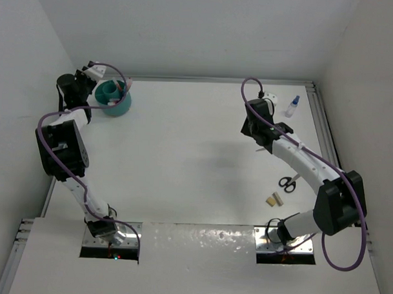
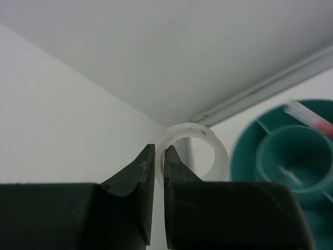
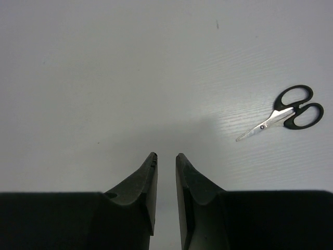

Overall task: Sort the stationery into containers
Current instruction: Place the stationery in the storage box.

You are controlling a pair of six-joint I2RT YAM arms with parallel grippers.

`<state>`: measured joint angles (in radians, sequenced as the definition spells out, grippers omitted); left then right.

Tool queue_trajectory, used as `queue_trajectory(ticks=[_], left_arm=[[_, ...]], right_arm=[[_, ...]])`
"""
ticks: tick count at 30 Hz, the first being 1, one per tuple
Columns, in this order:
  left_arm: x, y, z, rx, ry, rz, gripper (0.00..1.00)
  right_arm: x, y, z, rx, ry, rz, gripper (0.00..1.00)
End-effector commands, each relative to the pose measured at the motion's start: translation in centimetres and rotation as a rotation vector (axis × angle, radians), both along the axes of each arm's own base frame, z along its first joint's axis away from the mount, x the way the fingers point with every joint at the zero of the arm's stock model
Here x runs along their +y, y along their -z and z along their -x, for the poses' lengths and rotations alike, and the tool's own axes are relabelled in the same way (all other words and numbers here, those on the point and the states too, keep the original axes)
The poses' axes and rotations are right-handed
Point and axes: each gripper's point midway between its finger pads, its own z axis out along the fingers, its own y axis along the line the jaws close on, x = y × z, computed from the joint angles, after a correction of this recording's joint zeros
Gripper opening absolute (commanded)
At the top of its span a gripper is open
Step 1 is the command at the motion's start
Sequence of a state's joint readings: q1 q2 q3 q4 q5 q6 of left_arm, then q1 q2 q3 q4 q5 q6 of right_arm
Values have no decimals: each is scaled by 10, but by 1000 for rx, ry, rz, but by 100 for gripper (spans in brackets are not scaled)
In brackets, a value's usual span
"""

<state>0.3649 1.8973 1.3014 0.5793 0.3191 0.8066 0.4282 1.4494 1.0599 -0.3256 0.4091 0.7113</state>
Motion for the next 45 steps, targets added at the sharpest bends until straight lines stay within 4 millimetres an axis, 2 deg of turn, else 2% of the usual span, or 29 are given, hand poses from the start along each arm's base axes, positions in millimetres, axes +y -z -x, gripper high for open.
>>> queue_trajectory(ticks=[1, 3, 4, 5, 9, 16, 22, 23, 25, 31, 32, 34, 41, 45], left_arm=[[-16, -12, 1, -50, 61, 3, 0], [-15, 2, -7, -3, 65, 72, 0], [-16, -5, -11, -11, 80, 112, 0], [-18, 2, -13, 5, 87, 146, 0], [-28, 10, -13, 39, 143, 183, 0], [-17, 35, 4, 140, 159, 88, 0], [-27, 52, 17, 161, 199, -6, 0], [-28, 62, 21, 179, 203, -16, 0], [-27, 67, 27, 167, 219, -107, 0], [-34, 65, 32, 55, 223, -185, 0], [-35, 52, 31, -9, 216, -204, 0], [-37, 45, 32, -56, 219, -228, 0], [-40, 39, 31, -97, 230, -239, 0], [-42, 36, 24, -107, 239, -219, 0]], right_arm=[[-11, -9, -3, -57, 53, 12, 19], [-13, -6, -3, -54, 62, 11, 19], [-14, -5, -4, -52, 65, 8, 19], [-15, -4, -5, -48, 76, -9, 19], [-12, 1, -6, -38, 85, -53, 19], [-7, 5, -9, -30, 71, -70, 19], [-6, 6, -5, -23, 70, -84, 19], [-7, 4, -4, -28, 72, -87, 19], [-11, 3, -1, -31, 81, -82, 19], [-14, 1, 3, -27, 94, -82, 19], [-13, 1, 4, -26, 93, -83, 19], [-14, 0, 4, -26, 98, -86, 19], [-16, 0, 5, -26, 112, -101, 19], [-16, 0, 3, -26, 109, -102, 19]])
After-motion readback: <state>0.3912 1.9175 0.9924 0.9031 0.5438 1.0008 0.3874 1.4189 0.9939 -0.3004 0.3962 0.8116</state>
